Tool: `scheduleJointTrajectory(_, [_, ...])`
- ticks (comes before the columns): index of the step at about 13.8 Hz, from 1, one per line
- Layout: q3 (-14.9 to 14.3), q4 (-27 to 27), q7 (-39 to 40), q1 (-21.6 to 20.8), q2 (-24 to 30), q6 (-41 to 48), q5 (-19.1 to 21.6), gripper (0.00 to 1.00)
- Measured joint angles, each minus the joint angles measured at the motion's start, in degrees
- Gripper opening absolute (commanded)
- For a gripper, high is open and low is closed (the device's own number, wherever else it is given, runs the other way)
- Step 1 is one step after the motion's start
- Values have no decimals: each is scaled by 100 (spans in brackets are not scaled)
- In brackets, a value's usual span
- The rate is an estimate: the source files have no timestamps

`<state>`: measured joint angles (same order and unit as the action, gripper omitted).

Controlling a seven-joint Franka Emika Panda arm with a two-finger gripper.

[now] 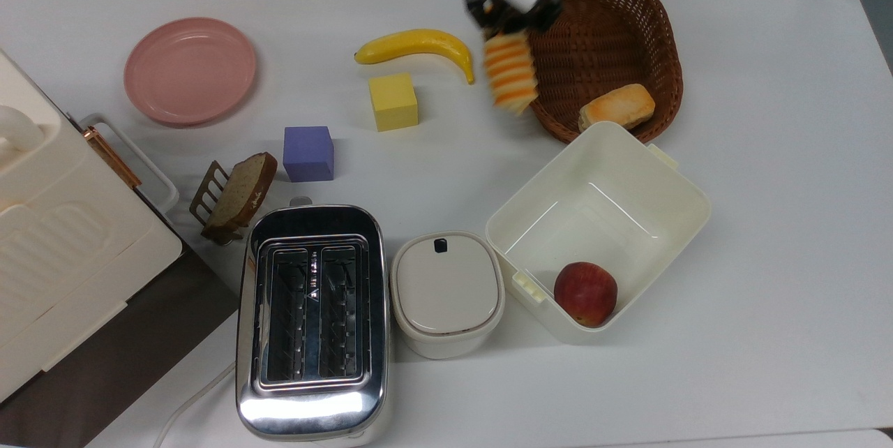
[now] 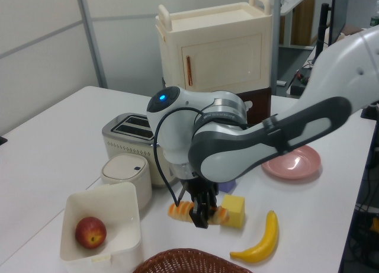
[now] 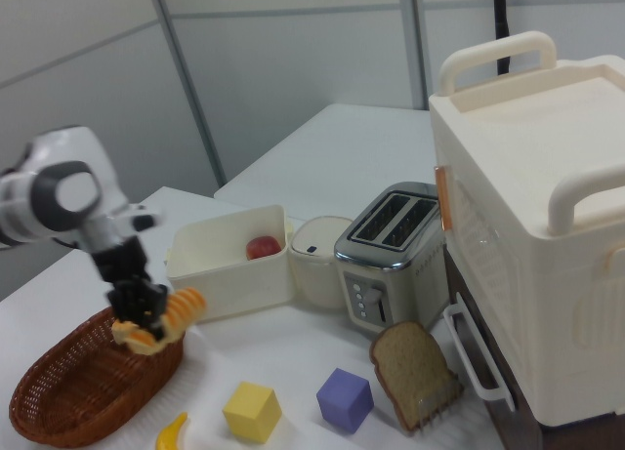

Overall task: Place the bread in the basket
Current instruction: 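Lower the bread stick into the basket and open the gripper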

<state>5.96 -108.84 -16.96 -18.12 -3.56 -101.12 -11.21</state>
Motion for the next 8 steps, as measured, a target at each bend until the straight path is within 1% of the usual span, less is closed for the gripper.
scheduleJointTrajectory(3, [7, -29, 0, -422, 348, 406, 148, 0])
scheduleJointTrajectory(5, [8, -227, 3, -895, 541, 625, 168, 0])
scheduleJointTrajectory(8, [8, -438, 84, -1294, 568, 740, 169, 0])
